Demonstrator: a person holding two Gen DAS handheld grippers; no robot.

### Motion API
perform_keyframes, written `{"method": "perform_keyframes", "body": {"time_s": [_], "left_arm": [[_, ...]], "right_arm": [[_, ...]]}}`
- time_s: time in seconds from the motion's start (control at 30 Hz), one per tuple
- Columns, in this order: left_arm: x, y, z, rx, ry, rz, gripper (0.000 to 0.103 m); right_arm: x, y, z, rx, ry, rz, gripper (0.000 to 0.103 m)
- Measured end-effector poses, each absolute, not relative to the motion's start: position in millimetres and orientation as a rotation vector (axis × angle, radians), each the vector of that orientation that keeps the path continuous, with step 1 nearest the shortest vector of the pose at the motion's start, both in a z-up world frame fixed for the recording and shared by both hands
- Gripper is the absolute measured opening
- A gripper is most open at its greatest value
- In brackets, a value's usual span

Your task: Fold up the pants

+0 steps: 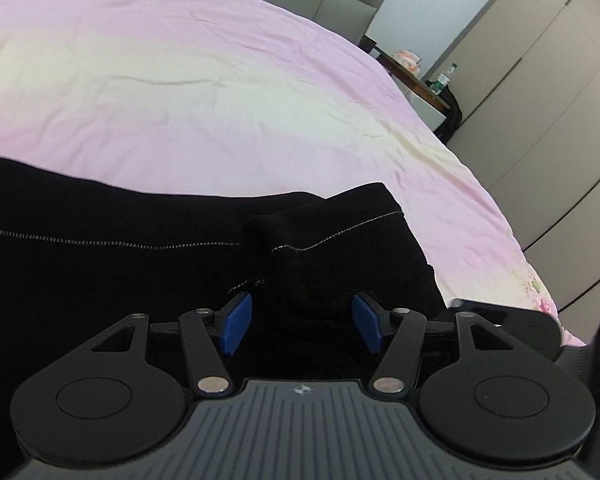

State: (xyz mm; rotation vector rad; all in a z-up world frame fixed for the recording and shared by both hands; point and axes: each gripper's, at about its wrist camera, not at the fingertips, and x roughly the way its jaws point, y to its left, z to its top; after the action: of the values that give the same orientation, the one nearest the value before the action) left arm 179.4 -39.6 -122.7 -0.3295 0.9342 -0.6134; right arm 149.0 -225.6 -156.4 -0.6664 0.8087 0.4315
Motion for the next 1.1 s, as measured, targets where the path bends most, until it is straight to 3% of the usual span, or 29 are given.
{"method": "perform_keyframes", "body": {"time_s": [0.2,0.37,0.47,0.57,0.6,0.63,0.73,0.9,1.0,1.1], "left_arm": [[164,-23,-127,-0.498,1.003,-0.613,0.073],[150,-32,-120,-0.528,0.911,-0.600,0.074],[148,-46,-119,-0.538,0.831,-0.625,0.079],[157,-61,-129,-0.491,0.881,-0.587,0.078],[158,-65,-133,-0.474,0.905,-0.584,0.065],[160,-67,-139,-0.456,0.939,-0.581,0.037],[154,-54,-154,-0.520,0.973,-0.565,0.034],[135,-35,-150,-0.604,0.911,-0.507,0.042],[124,-27,-149,-0.638,0.880,-0.423,0.062],[124,-23,-163,-0.674,0.920,-0.410,0.061]], "right_arm": [[158,-278,-105,-0.403,0.958,0.556,0.044],[219,-308,-59,-0.158,0.953,0.408,0.049],[253,-290,-59,-0.217,0.980,0.376,0.049],[273,-279,-70,-0.214,1.034,0.417,0.049],[281,-274,-73,-0.206,1.051,0.430,0.049],[286,-268,-77,-0.203,1.064,0.440,0.049],[291,-242,-94,-0.220,1.101,0.471,0.049],[300,-212,-131,-0.265,1.166,0.506,0.051],[294,-196,-148,-0.322,1.173,0.486,0.063],[283,-179,-160,-0.422,1.173,0.463,0.074]]}}
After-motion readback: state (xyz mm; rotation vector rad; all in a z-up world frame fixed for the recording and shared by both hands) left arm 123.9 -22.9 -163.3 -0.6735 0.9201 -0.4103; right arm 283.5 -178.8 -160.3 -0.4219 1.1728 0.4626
